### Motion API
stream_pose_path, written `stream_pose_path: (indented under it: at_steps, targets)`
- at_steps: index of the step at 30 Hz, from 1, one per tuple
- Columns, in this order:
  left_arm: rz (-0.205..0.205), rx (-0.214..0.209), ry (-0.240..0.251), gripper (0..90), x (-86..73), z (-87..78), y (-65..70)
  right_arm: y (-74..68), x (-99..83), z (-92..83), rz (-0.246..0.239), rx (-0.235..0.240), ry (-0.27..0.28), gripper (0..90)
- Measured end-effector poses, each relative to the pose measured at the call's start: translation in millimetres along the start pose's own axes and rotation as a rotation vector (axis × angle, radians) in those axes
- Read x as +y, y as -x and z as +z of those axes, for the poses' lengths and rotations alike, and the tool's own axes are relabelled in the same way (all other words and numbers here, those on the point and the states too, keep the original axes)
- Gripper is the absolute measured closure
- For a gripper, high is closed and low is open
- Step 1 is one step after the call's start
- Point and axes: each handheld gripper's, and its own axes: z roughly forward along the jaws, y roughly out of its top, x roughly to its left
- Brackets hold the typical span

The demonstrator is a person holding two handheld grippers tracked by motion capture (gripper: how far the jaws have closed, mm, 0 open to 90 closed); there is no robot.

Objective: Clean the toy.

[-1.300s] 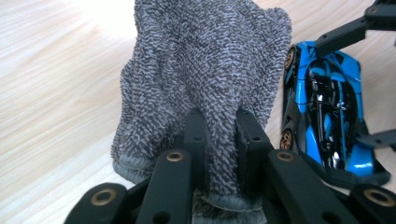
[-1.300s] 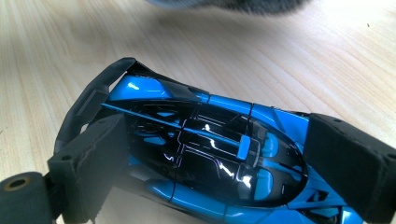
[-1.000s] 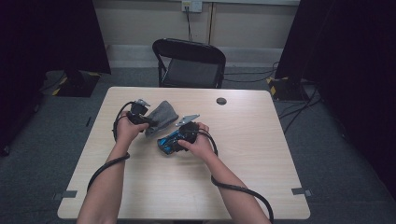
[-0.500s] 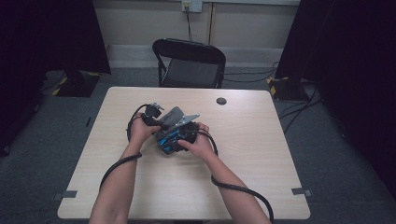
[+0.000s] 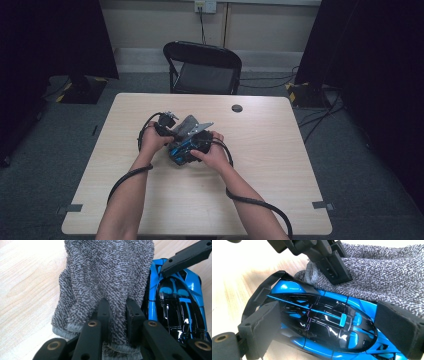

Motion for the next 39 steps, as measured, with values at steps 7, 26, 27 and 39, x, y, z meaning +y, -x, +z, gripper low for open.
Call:
stream_pose_path:
  at_steps: [7,26,27,39]
  targets:
    - [0.013,-0.008,-0.011,77.0,-3.1,-3.6,-0.1,0.0,-0.2,-0.1,0.001,0.000,0.001,6.9]
    - [0.026,-0.011,-0.054,77.1,-21.5,-22.4,-6.0,-0.1,0.7,0.1,0.002,0.001,-0.002,6.9]
    - [0.024,-0.010,-0.052,77.1,-22.6,-23.1,-6.1,-0.1,0.5,0.1,0.001,0.000,0.000,6.9]
    - [0.014,-0.009,-0.056,77.1,-34.2,-32.1,-8.0,-0.1,0.2,0.0,0.004,-0.001,0.001,6.9]
